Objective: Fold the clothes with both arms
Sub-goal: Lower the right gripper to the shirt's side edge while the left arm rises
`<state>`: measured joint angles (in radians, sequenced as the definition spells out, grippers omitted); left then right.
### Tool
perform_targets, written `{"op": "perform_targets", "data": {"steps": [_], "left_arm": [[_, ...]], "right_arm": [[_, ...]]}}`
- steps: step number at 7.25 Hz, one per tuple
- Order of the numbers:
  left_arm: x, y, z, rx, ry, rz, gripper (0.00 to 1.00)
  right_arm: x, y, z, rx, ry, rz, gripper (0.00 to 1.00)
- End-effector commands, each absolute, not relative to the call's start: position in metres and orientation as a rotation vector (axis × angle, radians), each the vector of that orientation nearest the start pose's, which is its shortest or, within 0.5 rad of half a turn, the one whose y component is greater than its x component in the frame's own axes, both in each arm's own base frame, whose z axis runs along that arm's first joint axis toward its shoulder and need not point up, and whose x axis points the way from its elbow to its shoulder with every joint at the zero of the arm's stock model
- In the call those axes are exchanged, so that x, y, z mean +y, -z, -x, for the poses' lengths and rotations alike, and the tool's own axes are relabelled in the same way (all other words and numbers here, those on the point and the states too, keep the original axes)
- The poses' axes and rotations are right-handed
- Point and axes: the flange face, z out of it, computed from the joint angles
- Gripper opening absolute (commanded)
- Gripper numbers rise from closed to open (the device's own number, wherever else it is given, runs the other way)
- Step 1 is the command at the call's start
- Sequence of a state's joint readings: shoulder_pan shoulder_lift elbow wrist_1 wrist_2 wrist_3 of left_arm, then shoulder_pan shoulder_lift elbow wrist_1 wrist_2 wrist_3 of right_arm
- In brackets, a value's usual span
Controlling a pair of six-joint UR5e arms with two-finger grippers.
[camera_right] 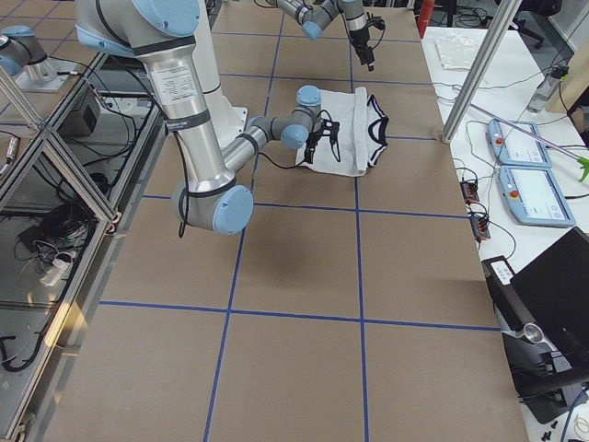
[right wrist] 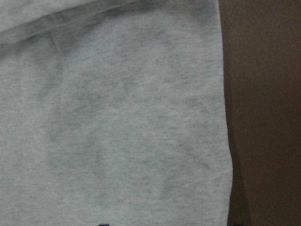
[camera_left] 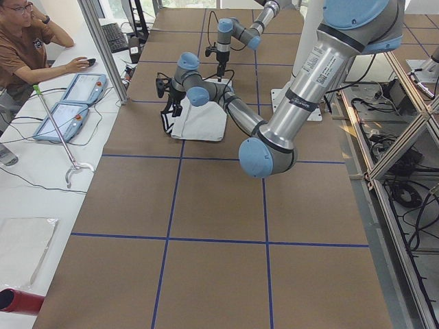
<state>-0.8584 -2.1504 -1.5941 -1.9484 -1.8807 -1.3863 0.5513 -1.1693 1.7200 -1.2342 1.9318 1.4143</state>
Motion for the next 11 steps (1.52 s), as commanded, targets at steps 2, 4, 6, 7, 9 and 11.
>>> {"op": "perform_targets", "data": {"steps": [2,4,6,7,9,11], "left_arm": [[-0.590,-0.264,-0.371,0.997,0.464,-0.245,0.99],[-0.590,-0.263,-0.370,0.998,0.464,-0.245,0.99],[-0.590,-0.263,-0.370,0.997,0.463,-0.247,0.99],[-0.590,-0.264,-0.370,0.996,0.464,-0.247,0.99],[-0.593,-0.263,-0.366,0.997,0.470,-0.251,0.99],[-0.588,-0.264,-0.362,1.001,0.465,-0.255,0.99]], "right_arm": [[-0.406,-0.348,0.493,-0.894,-0.200,0.046,0.83],[-0.405,-0.345,0.492,-0.882,-0.202,0.053,0.42],[-0.404,-0.344,0.490,-0.885,-0.203,0.047,0.00],[-0.404,-0.344,0.489,-0.885,-0.205,0.042,0.00],[-0.404,-0.336,0.475,-0.889,-0.210,0.044,0.00],[-0.375,-0.350,0.423,-0.874,-0.218,0.046,0.00]]}}
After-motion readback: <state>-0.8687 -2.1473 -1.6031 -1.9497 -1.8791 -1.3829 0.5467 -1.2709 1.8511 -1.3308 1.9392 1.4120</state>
